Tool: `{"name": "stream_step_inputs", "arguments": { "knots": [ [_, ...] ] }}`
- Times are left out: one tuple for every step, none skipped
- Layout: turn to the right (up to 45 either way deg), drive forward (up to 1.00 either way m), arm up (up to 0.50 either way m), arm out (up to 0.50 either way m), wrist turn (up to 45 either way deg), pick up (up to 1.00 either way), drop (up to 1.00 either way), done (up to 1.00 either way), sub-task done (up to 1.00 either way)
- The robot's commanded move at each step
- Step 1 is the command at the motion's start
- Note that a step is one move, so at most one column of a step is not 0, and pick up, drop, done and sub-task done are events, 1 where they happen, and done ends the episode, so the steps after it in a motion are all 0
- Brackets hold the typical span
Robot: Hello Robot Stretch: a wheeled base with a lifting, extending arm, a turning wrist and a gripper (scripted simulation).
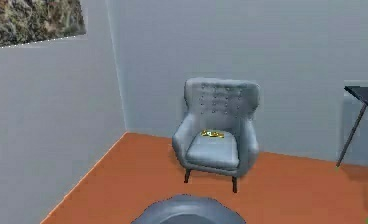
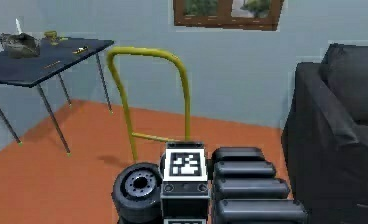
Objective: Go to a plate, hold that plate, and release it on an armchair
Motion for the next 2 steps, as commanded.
{"name": "stream_step_inputs", "arguments": {
  "knots": [
    [0.0,0.75,0.00,0.00,0.0,0.00,0.00,0.00,0.00],
    [-45.0,0.00,0.00,0.00,0.0,0.00,0.00,0.00,0.00]
  ]
}}
